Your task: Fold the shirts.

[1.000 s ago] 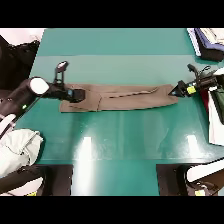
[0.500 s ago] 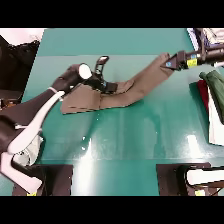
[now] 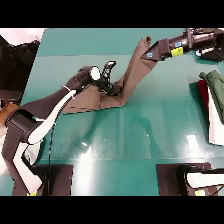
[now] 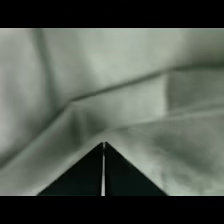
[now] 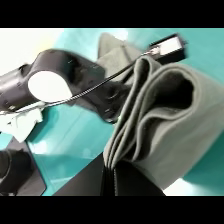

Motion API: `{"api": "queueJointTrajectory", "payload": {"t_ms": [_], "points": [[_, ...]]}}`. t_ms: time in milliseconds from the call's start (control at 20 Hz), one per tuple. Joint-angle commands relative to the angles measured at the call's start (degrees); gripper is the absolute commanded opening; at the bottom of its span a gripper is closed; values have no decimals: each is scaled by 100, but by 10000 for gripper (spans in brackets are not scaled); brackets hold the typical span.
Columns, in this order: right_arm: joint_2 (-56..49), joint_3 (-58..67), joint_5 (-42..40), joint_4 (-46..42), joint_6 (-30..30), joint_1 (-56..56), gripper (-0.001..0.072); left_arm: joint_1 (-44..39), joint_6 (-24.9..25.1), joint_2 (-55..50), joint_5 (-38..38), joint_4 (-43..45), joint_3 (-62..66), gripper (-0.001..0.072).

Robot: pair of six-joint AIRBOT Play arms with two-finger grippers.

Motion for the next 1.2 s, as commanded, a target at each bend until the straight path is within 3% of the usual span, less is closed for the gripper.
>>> {"api": "queueJointTrajectory", "payload": {"t_ms": [0, 350, 700, 950, 1000, 1050, 1100, 1150], "points": [[0, 42, -186, 9, 28, 319, 10, 306, 7, 326, -142, 138, 155, 30], [-225, 122, -992, 13, -2, 1220, 9, 1799, 11, 2057, -1257, 1668, 590, 31], [-1766, 1416, -1602, 9, -39, 2337, 10, 2785, 232, 3333, -2236, 2304, 592, 32], [-2573, 1419, -2398, 66, -994, 3077, 17, 2881, 413, 3467, -2566, 2341, 590, 32], [-2708, 1419, -2693, 87, -1134, 3244, 57, 2883, 413, 3467, -2566, 2315, 588, 32], [-2844, 1419, -2929, 240, -1169, 3405, 303, 2883, 407, 3467, -2573, 2312, 590, 32], [-2935, 1421, -3008, 385, -1261, 3534, 446, 2883, 407, 3467, -2583, 2312, 590, 32], [-2951, 1419, -2977, 365, -1314, 3595, 477, 2883, 409, 3467, -2618, 2312, 590, 32]]}}
